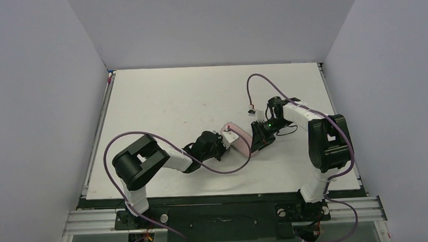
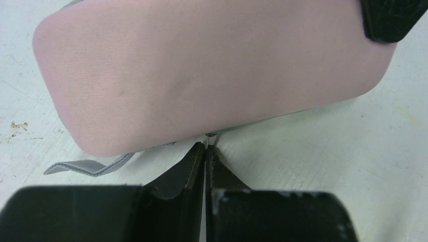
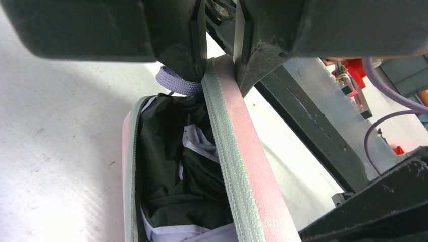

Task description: Open the umbrella

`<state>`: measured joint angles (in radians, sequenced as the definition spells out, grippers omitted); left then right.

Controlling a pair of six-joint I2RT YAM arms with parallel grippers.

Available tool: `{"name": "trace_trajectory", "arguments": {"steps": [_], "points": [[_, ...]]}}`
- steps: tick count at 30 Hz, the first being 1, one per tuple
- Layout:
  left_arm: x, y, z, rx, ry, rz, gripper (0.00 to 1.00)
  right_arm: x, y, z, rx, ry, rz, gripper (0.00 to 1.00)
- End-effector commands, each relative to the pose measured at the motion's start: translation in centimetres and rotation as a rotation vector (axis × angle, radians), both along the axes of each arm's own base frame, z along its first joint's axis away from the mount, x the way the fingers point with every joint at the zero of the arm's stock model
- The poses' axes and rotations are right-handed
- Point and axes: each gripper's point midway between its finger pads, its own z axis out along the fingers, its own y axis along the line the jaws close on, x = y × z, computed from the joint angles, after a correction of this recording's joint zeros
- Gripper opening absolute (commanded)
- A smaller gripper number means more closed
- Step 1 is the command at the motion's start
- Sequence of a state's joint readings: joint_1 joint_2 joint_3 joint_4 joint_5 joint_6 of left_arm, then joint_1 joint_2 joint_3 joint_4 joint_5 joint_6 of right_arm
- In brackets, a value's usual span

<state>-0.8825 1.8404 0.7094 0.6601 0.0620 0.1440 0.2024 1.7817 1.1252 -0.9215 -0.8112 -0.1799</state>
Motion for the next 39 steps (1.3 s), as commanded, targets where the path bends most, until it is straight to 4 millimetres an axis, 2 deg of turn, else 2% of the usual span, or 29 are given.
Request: {"name": "trace_trajectory", "arguments": {"steps": [1, 7, 11, 12, 13, 14, 15, 17, 20, 21, 22, 24, 27, 28, 31, 35, 38, 39], "points": [[3.9, 0.9, 1.9, -0.032, -0.039, 0.113, 0.00, -0.5, -2.0, -0.9, -0.100, 0.002, 0.049, 0.00], [4.8, 2.3, 2.4, -0.054, 0.009, 0.179, 0.00, 0.1, -2.0, -0.1, -0.110, -0.043, 0.048, 0.00], [4.0, 3.3, 2.4, -0.065, 0.057, 0.187, 0.00, 0.4, -2.2, 0.3, -0.131, -0.074, 0.046, 0.00], [3.7, 3.2, 2.8, -0.074, 0.058, 0.174, 0.00, 0.4, -2.3, 0.3, -0.135, -0.079, 0.047, 0.04], [3.1, 3.2, 2.6, -0.072, 0.074, 0.148, 0.06, 0.5, -2.2, 0.4, -0.135, -0.081, 0.045, 0.14], [2.9, 3.2, 3.3, -0.085, 0.073, 0.137, 0.31, 0.5, -2.2, 0.6, -0.133, -0.083, 0.044, 0.21], [2.3, 3.1, 3.8, -0.102, 0.084, 0.109, 0.57, 0.7, -2.1, 0.9, -0.129, -0.092, 0.044, 0.37], [1.7, 3.5, 4.8, -0.126, 0.093, 0.093, 0.74, 1.0, -2.0, 1.6, -0.121, -0.113, 0.043, 0.53], [1.3, 4.7, 5.6, -0.140, 0.119, 0.096, 0.84, 1.1, -1.8, 2.7, -0.107, -0.133, 0.045, 0.63], [1.0, 5.3, 5.9, -0.134, 0.129, 0.103, 0.95, 1.3, -1.7, 3.2, -0.100, -0.151, 0.046, 0.64], [1.2, 5.9, 6.0, -0.133, 0.138, 0.112, 0.99, 1.1, -1.6, 3.6, -0.093, -0.147, 0.049, 0.65], [0.9, 7.5, 5.9, -0.109, 0.177, 0.133, 0.97, 1.6, -1.5, 4.8, -0.079, -0.179, 0.047, 0.66], [1.0, 8.8, 7.3, -0.118, 0.183, 0.152, 0.97, 2.6, -1.1, 6.5, -0.056, -0.231, 0.041, 0.67], [0.9, 9.6, 7.1, -0.114, 0.220, 0.171, 0.97, 3.1, -0.9, 7.1, -0.048, -0.253, 0.040, 0.67], [1.3, 10.9, 8.4, -0.129, 0.243, 0.207, 0.97, 4.5, -0.3, 7.5, -0.039, -0.278, 0.024, 0.64], [1.8, 12.7, 9.5, -0.132, 0.225, 0.254, 0.97, 7.1, 0.1, 7.0, -0.042, -0.312, -0.021, 0.51], [1.8, 13.6, 9.8, -0.115, 0.206, 0.265, 0.97, 9.0, 0.2, 6.5, -0.070, -0.353, -0.076, 0.30], [1.9, 14.1, 10.2, -0.112, 0.189, 0.272, 0.97, 10.1, 0.1, 6.4, -0.093, -0.402, -0.095, 0.28]]}}
